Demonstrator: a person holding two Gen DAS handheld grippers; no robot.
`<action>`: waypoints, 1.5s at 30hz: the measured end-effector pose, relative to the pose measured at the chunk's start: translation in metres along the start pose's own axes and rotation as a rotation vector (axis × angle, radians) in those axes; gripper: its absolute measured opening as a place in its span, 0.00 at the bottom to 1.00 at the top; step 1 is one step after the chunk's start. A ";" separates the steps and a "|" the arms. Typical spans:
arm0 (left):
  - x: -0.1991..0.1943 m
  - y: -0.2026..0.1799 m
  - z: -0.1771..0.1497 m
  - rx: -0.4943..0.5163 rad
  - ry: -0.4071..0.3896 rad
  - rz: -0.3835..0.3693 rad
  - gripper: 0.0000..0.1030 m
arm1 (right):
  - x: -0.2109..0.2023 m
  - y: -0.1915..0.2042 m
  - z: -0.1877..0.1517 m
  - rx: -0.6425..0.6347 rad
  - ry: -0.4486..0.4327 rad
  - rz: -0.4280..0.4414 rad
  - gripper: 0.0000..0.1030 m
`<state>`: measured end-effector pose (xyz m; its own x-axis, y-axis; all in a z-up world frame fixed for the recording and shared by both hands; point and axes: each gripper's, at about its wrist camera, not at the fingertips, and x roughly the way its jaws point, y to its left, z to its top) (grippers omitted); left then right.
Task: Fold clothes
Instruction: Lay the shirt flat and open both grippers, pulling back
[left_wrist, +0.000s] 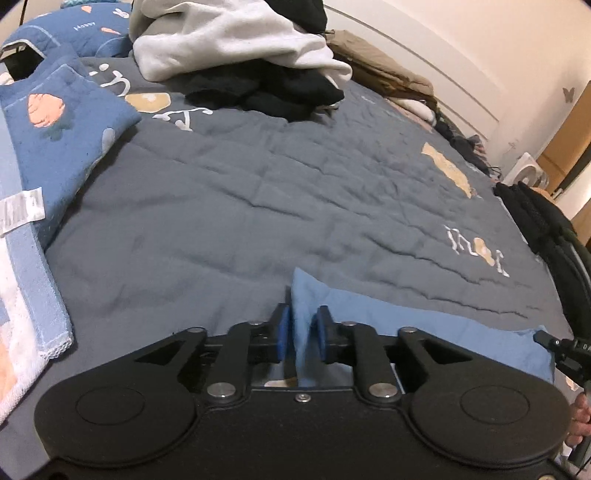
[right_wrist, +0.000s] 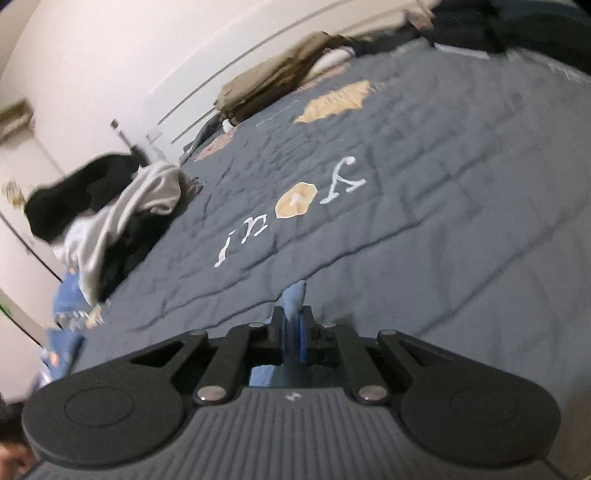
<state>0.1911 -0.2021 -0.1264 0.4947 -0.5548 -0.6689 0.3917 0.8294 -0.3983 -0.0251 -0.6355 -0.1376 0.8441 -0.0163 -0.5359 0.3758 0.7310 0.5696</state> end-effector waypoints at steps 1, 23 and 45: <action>-0.001 0.000 0.001 0.001 0.006 -0.010 0.26 | -0.004 -0.001 0.004 0.006 0.001 -0.003 0.14; -0.095 -0.033 -0.035 0.012 -0.078 -0.045 0.35 | -0.106 0.057 -0.047 -0.296 0.067 -0.077 0.43; -0.133 -0.064 -0.107 0.115 -0.099 0.018 0.45 | -0.091 0.071 -0.094 -0.662 0.132 -0.077 0.43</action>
<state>0.0169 -0.1743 -0.0791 0.5744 -0.5481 -0.6080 0.4654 0.8297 -0.3082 -0.1110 -0.5187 -0.1071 0.7545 -0.0325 -0.6555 0.0841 0.9953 0.0475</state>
